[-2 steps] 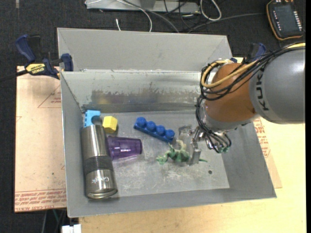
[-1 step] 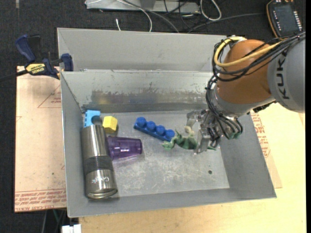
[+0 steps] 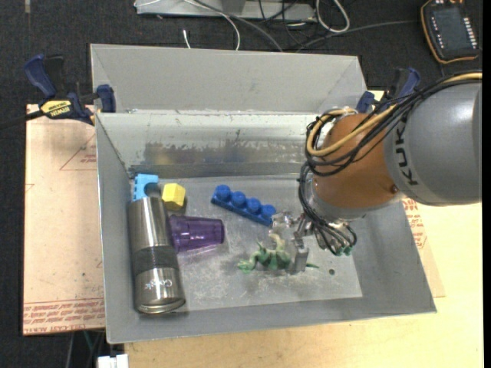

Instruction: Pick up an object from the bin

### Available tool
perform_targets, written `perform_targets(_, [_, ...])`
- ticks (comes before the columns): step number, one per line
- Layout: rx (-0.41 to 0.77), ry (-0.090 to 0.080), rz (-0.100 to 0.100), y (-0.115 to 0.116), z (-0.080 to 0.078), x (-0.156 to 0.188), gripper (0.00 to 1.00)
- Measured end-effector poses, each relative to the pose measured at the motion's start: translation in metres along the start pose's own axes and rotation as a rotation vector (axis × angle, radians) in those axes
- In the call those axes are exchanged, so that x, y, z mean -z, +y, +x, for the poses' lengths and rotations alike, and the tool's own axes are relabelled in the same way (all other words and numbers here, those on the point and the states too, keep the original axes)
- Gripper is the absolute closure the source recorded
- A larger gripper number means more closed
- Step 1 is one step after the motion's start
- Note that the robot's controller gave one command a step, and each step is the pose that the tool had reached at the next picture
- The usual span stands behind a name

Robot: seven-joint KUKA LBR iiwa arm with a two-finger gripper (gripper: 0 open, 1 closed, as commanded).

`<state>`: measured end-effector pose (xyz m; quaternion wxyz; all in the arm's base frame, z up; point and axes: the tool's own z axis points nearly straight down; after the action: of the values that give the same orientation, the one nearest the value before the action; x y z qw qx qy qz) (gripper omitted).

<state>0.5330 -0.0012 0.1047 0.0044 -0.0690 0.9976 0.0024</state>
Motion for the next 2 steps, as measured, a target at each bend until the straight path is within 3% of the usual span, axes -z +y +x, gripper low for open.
perform_targets(1, [-0.027,-0.002,0.000,0.010,0.000,0.068,1.00])
perform_targets(2, [-0.111,0.001,-0.001,0.004,0.005,-0.013,1.00])
